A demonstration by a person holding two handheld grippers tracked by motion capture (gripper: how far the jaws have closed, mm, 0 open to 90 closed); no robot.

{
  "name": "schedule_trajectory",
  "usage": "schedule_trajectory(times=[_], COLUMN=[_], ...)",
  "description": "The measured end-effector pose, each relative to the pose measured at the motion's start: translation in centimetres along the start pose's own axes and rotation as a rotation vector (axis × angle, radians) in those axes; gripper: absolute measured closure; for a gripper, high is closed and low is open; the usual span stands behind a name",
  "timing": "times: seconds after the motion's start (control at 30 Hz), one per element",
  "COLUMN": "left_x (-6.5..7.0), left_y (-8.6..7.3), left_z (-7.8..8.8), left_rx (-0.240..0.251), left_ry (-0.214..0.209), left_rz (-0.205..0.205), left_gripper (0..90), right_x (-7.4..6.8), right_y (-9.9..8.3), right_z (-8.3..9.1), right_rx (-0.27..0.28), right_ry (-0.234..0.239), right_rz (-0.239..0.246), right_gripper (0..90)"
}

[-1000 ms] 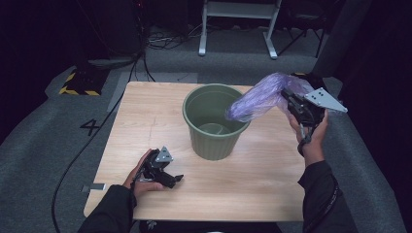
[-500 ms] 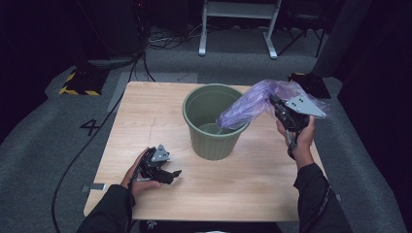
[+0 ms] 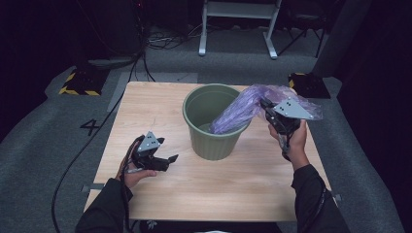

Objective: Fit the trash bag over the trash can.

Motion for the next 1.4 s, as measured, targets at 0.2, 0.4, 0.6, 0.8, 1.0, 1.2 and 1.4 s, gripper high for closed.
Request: schedule_trajectory(times=[0.2,0.4,0.6,0.8,1.0,1.2,1.4], left_x=[-2.0,-2.2,-2.0,-0.7,1.7,4.2,4.9], left_y=[1.6,4.5,8.0,11.1,14.0,16.4,17.5], left_z=[-0.2,1.4,3.4,4.3,3.7,2.2,1.2], left_rx=[0.036,0.135,0.198,0.251,0.27,0.241,0.216], left_ry=[-0.001,-0.009,-0.014,-0.035,-0.077,-0.099,-0.098], left_rz=[0.025,0.021,-0.011,-0.039,-0.082,-0.149,-0.163], left_gripper=[17.4,18.4,18.4,18.8,19.7,19.8,20.4], right_x=[-0.4,-0.6,-1.1,-1.5,-2.1,-2.9,-3.4], right_y=[0.3,0.5,0.7,0.8,0.7,0.9,1.1], right_z=[-0.6,-1.2,-1.7,-1.9,-1.9,-1.4,-1.0], right_rx=[-0.018,-0.035,-0.048,-0.052,-0.05,-0.04,-0.037], right_ry=[0.013,0.012,0.015,0.022,0.037,0.06,0.074], right_rz=[0.014,0.028,0.049,0.055,0.059,0.085,0.118], right_gripper=[86.8,86.3,86.4,86.4,86.1,85.2,85.7])
Point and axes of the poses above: each handheld gripper's, and its own axes: z roughly backward along the jaws, y roughly out of its top, x roughly to its right, the point moved 9 cm from there along -z, roughly forward along the jaws, and after that the axes turned 8 degrees about -x, right-handed, at the moved point
